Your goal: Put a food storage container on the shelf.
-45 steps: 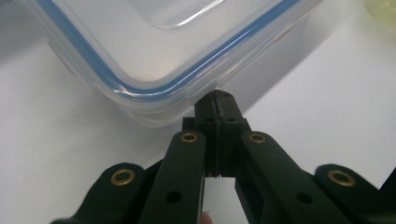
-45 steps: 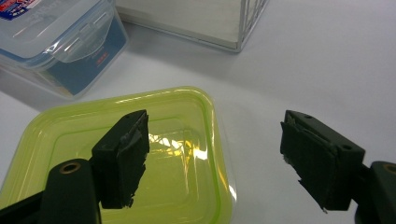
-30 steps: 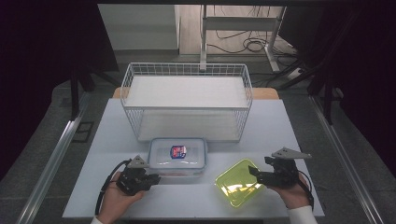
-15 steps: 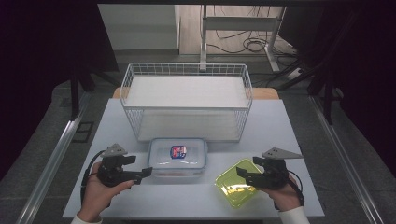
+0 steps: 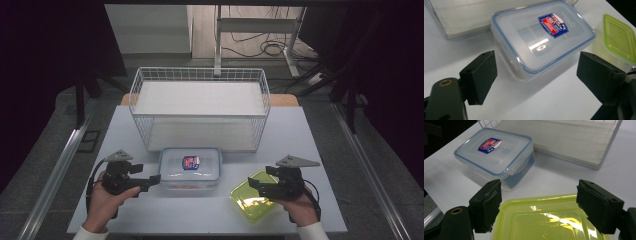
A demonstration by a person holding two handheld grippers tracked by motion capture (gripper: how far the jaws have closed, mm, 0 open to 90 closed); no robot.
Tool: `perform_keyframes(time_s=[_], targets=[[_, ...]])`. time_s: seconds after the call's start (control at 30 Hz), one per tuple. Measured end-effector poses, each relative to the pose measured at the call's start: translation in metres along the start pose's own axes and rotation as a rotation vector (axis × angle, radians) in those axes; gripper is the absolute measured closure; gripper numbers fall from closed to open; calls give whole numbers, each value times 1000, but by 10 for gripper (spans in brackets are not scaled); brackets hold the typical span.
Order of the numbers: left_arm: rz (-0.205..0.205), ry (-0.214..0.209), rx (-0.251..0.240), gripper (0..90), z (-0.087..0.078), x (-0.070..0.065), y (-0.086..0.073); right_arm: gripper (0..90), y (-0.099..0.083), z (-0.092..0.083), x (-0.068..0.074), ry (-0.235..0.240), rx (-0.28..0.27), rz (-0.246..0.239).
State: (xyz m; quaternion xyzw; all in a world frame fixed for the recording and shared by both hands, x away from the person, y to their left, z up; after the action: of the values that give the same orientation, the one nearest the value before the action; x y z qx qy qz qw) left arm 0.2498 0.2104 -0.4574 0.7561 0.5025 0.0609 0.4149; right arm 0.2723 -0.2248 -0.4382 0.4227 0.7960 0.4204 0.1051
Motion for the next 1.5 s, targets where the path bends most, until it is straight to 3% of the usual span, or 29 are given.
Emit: perform_keyframes(time_s=[0.2,0.4,0.5,0.8,1.3,1.5], targets=[[-14,0,2,161,6,3,2,215,5,9,5,13,29,-15],[-76,-52,-4,148,9,11,7,215,12,17,11,45,36,-12],[-109,-57,-13,146,11,18,11,215,17,19,13,62,33,-12],[-140,-65,-7,158,27,29,17,214,27,33,16,88,51,-16],[-208,-144,95,145,66,47,14,203,37,51,21,96,72,-4],[-236,-183,126,156,75,51,10,182,41,60,22,117,82,31]])
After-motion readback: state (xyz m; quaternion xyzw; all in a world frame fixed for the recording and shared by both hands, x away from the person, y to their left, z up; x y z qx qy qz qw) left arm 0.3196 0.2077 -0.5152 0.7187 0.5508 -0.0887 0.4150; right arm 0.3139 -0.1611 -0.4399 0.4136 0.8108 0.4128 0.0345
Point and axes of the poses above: each handheld gripper's, and its own axes: z roughly forward along the jaws, y roughly out of its top, x roughly to its left, the point moved 1 cm from there along z, roughly forward along the jaws, and after that the axes turned 1 degree about x, right-handed, at the moved point
